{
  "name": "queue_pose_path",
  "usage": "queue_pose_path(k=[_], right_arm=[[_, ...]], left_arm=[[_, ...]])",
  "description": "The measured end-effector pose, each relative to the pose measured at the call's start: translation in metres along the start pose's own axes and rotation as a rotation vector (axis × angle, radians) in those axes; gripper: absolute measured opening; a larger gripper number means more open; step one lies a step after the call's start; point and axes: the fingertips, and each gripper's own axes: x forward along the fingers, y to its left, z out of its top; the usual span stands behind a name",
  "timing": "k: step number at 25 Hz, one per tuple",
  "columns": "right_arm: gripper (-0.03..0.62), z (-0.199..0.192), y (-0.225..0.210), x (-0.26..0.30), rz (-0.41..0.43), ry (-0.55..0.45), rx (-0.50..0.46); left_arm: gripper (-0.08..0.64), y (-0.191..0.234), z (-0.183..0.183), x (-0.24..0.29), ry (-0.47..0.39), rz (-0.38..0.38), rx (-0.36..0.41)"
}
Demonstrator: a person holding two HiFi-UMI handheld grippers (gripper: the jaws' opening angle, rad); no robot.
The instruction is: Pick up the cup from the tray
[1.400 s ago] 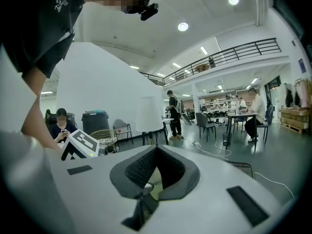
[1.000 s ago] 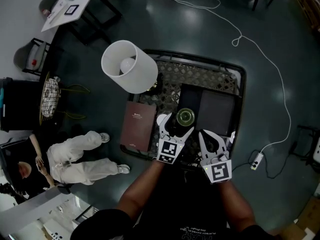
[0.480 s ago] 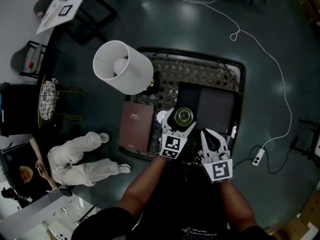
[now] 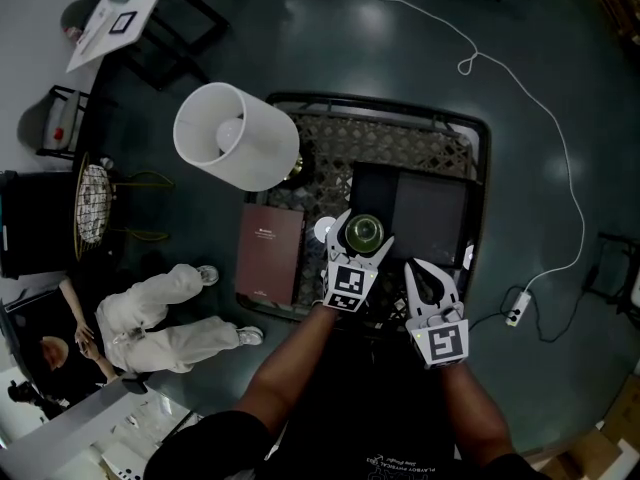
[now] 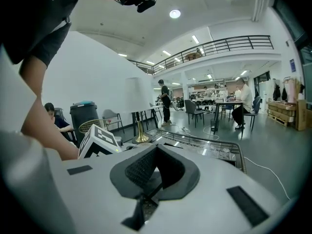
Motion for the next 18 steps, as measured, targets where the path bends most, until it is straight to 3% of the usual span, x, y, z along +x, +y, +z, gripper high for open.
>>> queue_pose_path(k=[18], right_arm=[[-0.002, 0.003, 0.003, -0.012, 0.009, -0.011, -0.019]], left_arm=[[0.396, -0.008, 0.003, -0.007, -0.021, -0.026, 0.012]])
